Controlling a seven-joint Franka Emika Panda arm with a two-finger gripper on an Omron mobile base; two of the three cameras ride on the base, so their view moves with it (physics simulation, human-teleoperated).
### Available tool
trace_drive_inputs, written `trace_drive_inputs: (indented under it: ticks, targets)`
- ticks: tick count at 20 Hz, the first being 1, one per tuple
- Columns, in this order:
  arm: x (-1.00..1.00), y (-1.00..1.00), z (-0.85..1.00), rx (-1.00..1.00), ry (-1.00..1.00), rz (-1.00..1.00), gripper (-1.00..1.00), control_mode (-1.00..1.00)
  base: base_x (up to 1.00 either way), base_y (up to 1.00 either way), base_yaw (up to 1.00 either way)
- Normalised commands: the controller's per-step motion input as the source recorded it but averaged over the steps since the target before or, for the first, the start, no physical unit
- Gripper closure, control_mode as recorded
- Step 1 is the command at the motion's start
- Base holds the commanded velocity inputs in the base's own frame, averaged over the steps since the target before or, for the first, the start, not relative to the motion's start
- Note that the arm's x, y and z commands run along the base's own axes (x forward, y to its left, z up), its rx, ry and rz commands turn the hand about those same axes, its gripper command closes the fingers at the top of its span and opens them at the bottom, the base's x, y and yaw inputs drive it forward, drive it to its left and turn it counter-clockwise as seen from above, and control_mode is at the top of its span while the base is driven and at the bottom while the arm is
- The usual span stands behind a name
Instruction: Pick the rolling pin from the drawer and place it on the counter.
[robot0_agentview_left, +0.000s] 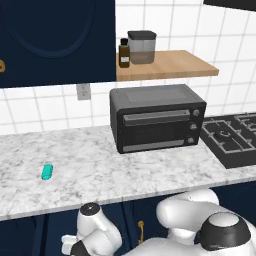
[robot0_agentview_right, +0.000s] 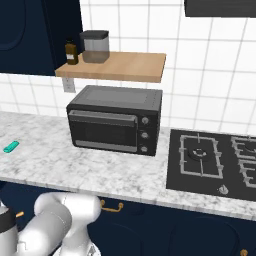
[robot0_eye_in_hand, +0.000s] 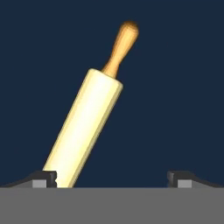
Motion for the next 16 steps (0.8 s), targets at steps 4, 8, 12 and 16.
trace_drive_inputs:
  ticks: [4, 8, 12, 16]
  targets:
    - [0.04, 0.35, -0.34, -0.03, 0.00, 0.00, -1.00, -1.00, 0.00, 0.00, 0.00]
    - [0.13, 0.31, -0.17, -0.03, 0.00, 0.00, -1.00, -1.00, 0.00, 0.00, 0.00]
    - [0.21, 0.34, -0.21, -0.01, 0.00, 0.00, -1.00, -1.00, 0.00, 0.00, 0.00]
    - [0.06, 0.26, -0.44, 0.00, 0.01, 0.00, -1.00, -1.00, 0.00, 0.00, 0.00]
